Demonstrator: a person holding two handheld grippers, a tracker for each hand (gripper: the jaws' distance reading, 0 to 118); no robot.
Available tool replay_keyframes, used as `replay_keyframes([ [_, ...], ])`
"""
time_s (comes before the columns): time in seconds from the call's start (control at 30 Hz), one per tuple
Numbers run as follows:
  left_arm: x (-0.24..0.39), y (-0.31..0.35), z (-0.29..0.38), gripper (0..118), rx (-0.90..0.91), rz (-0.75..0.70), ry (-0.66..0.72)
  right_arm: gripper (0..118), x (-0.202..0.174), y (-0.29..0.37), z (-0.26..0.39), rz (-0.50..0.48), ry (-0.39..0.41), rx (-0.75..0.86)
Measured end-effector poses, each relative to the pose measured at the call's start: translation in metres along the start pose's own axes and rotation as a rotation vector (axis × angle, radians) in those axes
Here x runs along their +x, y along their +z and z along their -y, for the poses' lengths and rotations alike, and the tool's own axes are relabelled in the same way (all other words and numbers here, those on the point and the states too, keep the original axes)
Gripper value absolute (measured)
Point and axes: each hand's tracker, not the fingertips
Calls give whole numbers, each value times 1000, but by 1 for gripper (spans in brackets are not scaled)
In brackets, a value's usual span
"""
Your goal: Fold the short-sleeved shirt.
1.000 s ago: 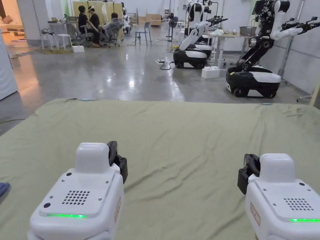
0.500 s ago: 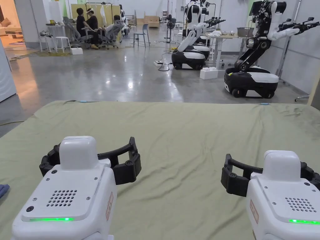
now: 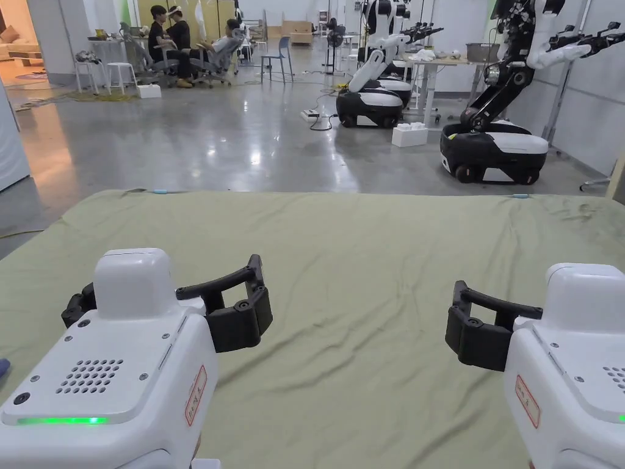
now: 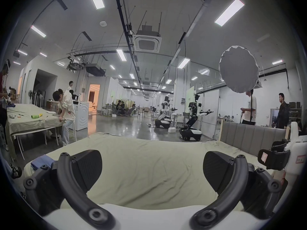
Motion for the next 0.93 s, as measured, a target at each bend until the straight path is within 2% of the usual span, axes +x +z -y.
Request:
replay_keyframes([
  [0.07, 1, -2, 0, 118, -5, -2, -6, 118, -1, 0, 4, -15, 4, 9],
  [0.27, 2, -5, 2, 118, -21, 11, -19, 118, 0, 3, 5, -123, -60, 13],
  [0.5, 0, -8, 4, 118, -28, 20, -7, 118, -3, 4, 2, -140, -64, 35],
  [0.83, 3, -11, 9, 118, -46, 22, -6, 118, -2, -2, 11, -89, -48, 34],
  [0.93, 3, -11, 9, 118, -50, 21, -4, 118, 1, -1, 8, -119, -69, 20],
])
